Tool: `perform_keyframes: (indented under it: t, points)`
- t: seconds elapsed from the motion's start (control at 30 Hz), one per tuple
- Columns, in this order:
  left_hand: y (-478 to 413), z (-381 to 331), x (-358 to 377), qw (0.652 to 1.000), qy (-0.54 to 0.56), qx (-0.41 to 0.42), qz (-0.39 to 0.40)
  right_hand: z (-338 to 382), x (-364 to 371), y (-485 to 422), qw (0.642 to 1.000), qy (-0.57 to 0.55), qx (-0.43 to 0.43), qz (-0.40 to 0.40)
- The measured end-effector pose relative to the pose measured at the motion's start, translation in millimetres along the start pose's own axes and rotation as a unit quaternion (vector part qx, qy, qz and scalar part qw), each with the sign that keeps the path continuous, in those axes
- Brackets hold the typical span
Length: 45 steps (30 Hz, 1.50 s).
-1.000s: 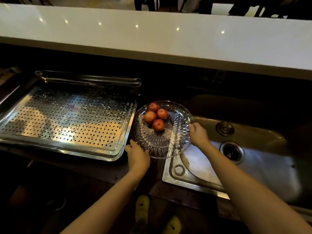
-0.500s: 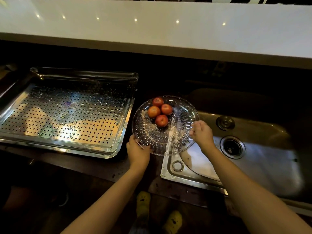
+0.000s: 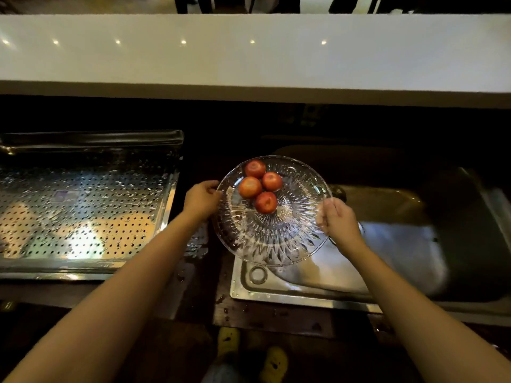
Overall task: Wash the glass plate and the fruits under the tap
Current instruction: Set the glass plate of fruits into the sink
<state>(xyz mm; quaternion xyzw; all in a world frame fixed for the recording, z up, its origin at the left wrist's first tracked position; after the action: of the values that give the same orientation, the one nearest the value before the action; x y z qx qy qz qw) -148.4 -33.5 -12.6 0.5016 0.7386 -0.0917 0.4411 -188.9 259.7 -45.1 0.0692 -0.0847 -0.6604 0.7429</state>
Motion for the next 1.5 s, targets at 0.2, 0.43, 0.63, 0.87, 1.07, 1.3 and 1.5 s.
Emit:
perform_keyframes:
  t: [0.2, 0.43, 0.63, 0.87, 1.07, 1.3, 1.5]
  points:
    - [-13.2, -42.5, 31.3, 0.991, -0.086, 0.053, 0.085, 0.8, -50.7, 1.2, 0.995, 0.082, 0.003, -0.047]
    - [-23.4, -87.0, 97.7, 0.972, -0.177, 0.081, 0.13, -7.0, -112.8, -6.6, 0.982, 0.151, 0.027, -0.108]
    - [-28.3, -107.6, 158.9, 0.967, -0.184, 0.078, 0.161, -30.6, -163.5, -24.8, 0.954, 0.257, 0.05, -0.147]
    - [-32.6, -97.7, 235.8, 0.952, -0.205, 0.051, 0.22, -87.2, -207.1, -49.5, 0.948, 0.265, 0.123, -0.125]
    - [-35.8, -71.5, 280.2, 0.959, -0.182, -0.006, 0.218, -130.7, -223.3, -64.4, 0.926, 0.317, 0.19, -0.078]
    - [-45.3, -61.2, 302.4, 0.956, -0.199, 0.015, 0.216, -154.5, -223.4, -74.6, 0.896, 0.373, 0.24, -0.017]
    - [-46.5, -65.7, 298.2, 0.935, -0.297, 0.066, 0.181, -156.8, -223.9, -78.0, 0.841, 0.482, 0.246, 0.023]
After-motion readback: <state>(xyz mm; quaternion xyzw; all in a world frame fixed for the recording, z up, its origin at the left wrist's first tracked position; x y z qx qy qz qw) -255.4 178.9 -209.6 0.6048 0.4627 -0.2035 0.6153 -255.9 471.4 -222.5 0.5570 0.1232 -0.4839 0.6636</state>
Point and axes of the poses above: each hand's wrist, its own y-axis away from the middle knuckle, its own x-axis out of the palm, z = x × y, the point moved 5 cm from there along -y, towards the middle knuckle, and after that the axes turned 12 degrees about -y, right-handed, at the moved point
